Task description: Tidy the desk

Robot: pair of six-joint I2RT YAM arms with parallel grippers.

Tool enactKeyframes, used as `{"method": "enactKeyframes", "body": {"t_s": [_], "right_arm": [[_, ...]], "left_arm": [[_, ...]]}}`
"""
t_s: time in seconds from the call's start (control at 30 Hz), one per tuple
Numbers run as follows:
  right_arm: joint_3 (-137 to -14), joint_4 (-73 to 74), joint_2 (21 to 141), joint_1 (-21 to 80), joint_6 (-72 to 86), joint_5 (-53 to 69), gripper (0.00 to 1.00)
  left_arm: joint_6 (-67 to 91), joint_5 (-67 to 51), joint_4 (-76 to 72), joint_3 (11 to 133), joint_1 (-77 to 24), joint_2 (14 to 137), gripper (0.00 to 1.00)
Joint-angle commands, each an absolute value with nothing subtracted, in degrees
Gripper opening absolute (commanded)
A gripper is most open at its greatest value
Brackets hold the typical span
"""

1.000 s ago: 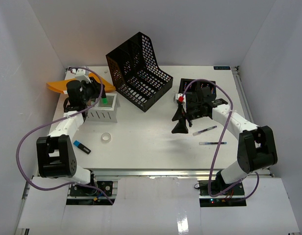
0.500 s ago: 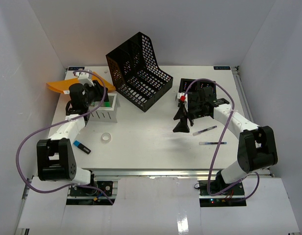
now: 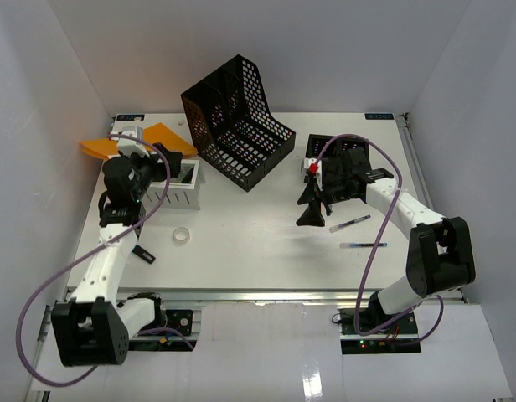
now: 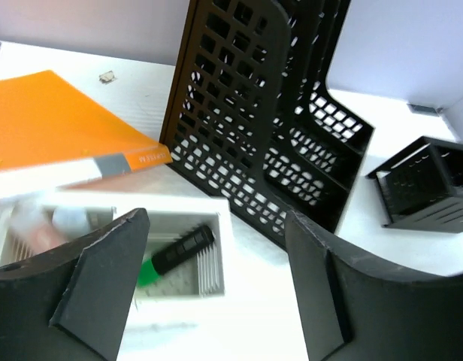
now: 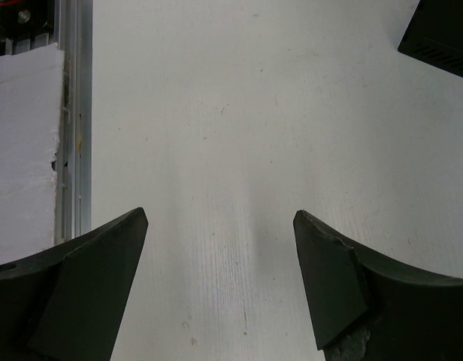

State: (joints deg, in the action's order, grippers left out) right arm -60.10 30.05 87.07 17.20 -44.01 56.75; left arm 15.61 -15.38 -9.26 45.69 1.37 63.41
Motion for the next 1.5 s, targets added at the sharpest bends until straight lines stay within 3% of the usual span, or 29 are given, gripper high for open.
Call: {"method": "enactKeyframes", "body": {"t_s": [0.0,0.2,0.33,0.6,0.9,1.1,1.17,1.3,1.47], "right_arm": [[-60.80,31.60,84.40,16.79,-45.51,57.12,0.85],[-61.09,32.43,82.44,16.79,-45.61,57.57,0.85],[-61.08,32.52,81.22,16.79,-44.65,57.57,0.85],[-61.52,33.58,80.77,16.88,-44.30,57.04,0.86],[-61.70,34.81,81.17,17.77,-45.35,57.63,0.86],[-61.06,34.74,81.30,17.87,-45.59,56.57,0.85],[-60.57,34.61,81.25,17.93,-45.51,56.72,0.86],[-60.06,34.41,81.62,17.93,-45.09,57.86,0.86],[-59.74,34.08,82.54,17.90,-45.09,58.21,0.85]], "left_arm": [[21.84,-7.65,4.24,41.37,1.23,49.07,0.93],[33.06,1.66,23.56,36.80,1.50,41.31,0.98],[38.92,2.64,28.64,33.15,2.46,41.31,0.98],[44.21,3.43,35.16,34.72,9.06,52.47,0.98],[46.78,14.12,41.52,39.69,15.33,63.24,0.94],[43.09,16.19,38.31,41.42,19.85,72.55,0.93],[41.66,14.68,36.52,41.76,21.97,75.42,0.90],[40.16,10.69,34.01,43.08,23.57,80.26,0.73],[38.70,9.71,31.27,42.00,23.64,81.92,0.68]]}}
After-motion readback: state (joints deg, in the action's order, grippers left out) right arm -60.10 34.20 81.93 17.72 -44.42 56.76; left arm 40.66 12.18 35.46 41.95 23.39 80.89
